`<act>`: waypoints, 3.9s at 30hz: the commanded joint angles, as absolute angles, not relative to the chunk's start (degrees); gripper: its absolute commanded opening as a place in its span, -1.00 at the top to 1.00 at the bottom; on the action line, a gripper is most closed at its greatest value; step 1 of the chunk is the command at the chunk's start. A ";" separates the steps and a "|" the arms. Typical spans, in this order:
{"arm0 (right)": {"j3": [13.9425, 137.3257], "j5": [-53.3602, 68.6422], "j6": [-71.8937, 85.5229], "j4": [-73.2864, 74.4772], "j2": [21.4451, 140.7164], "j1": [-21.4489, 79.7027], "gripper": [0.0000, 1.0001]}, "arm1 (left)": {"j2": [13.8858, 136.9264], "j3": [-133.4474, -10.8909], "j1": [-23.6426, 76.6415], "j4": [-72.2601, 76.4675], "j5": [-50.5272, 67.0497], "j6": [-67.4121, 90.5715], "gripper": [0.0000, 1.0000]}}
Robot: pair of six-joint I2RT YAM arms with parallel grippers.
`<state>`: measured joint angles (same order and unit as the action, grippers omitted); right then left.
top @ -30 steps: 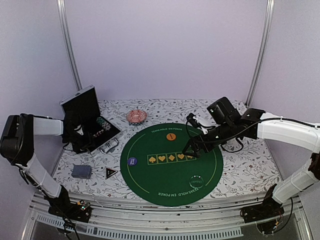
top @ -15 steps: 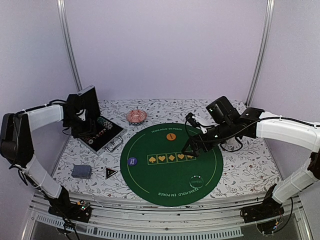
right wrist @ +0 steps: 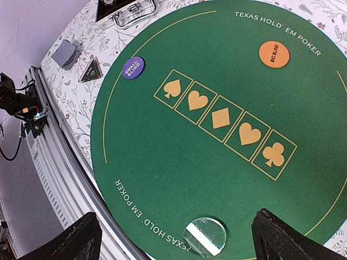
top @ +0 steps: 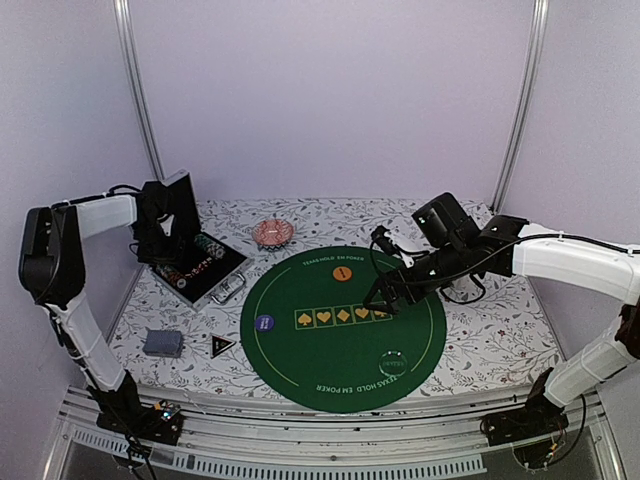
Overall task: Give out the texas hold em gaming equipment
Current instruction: Pick up the poker chip from the chip case.
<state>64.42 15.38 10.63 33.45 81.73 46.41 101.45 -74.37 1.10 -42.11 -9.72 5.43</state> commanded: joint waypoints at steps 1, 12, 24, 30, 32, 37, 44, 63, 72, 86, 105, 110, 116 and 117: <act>63.71 15.73 10.20 34.01 80.45 46.00 -0.98 | 103.07 -74.36 1.23 -42.98 -11.88 3.80 -0.37; 64.06 16.17 10.39 34.25 81.19 46.02 -0.98 | 103.36 -72.24 2.88 -41.54 -7.41 2.86 -0.31; 64.14 16.25 10.71 34.45 81.15 46.03 -0.98 | 105.22 -71.49 4.51 -40.52 -9.59 2.48 -0.31; 64.16 16.39 10.74 34.53 81.23 46.01 -0.98 | 106.37 -71.16 5.31 -39.43 -14.04 2.07 -0.30; 64.23 16.43 10.77 34.67 81.23 46.00 -0.98 | 106.88 -71.06 5.86 -39.33 -15.22 1.87 -0.29; 64.20 16.51 10.74 34.80 81.01 45.99 -0.98 | 108.05 -70.80 7.06 -39.02 -16.14 1.60 -0.29; 63.98 16.53 10.81 35.10 80.72 46.02 -0.98 | 107.36 -70.41 8.41 -39.03 -15.44 1.10 -0.25; 63.71 16.78 10.76 35.40 80.76 45.97 -0.98 | 104.51 -68.90 9.61 -36.74 -18.64 0.09 -0.35; 63.99 17.40 10.72 35.80 81.31 46.02 -0.98 | 105.34 -69.15 9.19 -36.56 -19.95 0.01 -0.40; 63.20 17.31 10.64 35.94 80.87 46.01 -0.98 | 107.65 -69.56 6.56 -35.73 -15.33 0.73 -0.31; 63.33 17.49 11.24 36.16 80.41 46.05 -0.98 | 108.77 -69.35 2.77 -35.95 -14.62 2.14 0.12; 63.80 17.40 11.47 36.46 80.34 46.01 -0.98 | 107.17 -69.27 2.80 -36.12 -13.64 2.18 1.00; 64.99 17.14 11.73 37.05 80.76 45.98 -0.98 | 101.36 -68.91 2.92 -36.17 -13.64 3.17 1.00; 65.30 17.20 11.77 37.18 80.89 46.01 -0.98 | 99.67 -68.97 2.98 -36.33 -13.39 3.43 1.00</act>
